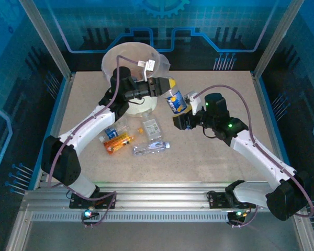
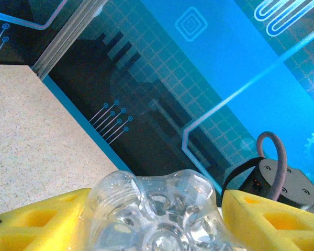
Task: Put the plastic bottles in the bin
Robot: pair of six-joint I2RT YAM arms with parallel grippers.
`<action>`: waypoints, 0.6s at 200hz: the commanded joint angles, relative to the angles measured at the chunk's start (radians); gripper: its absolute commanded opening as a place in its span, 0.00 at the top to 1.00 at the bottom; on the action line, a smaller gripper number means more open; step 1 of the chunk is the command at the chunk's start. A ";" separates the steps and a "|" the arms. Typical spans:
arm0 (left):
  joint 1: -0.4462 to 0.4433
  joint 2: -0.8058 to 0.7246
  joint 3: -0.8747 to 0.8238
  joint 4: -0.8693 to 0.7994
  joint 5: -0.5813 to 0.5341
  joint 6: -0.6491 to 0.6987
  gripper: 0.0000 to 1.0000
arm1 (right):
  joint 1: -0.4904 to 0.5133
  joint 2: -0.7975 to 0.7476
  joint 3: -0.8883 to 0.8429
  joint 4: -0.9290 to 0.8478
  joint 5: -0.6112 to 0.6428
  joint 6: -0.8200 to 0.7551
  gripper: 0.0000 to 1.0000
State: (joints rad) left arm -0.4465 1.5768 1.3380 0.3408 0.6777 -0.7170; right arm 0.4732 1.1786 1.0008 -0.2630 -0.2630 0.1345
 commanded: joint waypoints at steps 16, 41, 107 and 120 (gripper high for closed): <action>-0.010 -0.034 0.010 -0.003 -0.009 0.066 0.89 | 0.013 -0.030 0.033 -0.001 0.005 -0.007 0.01; -0.009 -0.055 0.027 -0.044 -0.029 0.121 0.90 | 0.012 -0.063 0.021 -0.008 0.024 -0.011 0.00; 0.002 -0.132 0.134 -0.234 -0.169 0.338 0.96 | 0.014 -0.183 0.009 -0.085 0.086 -0.011 0.00; 0.011 -0.142 0.150 -0.244 -0.184 0.359 0.97 | 0.014 -0.209 0.009 -0.097 0.097 0.001 0.00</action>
State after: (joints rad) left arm -0.4477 1.4902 1.4265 0.1463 0.5598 -0.4633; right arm 0.4736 1.0187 1.0065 -0.3180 -0.1989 0.1307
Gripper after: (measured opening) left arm 0.616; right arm 0.995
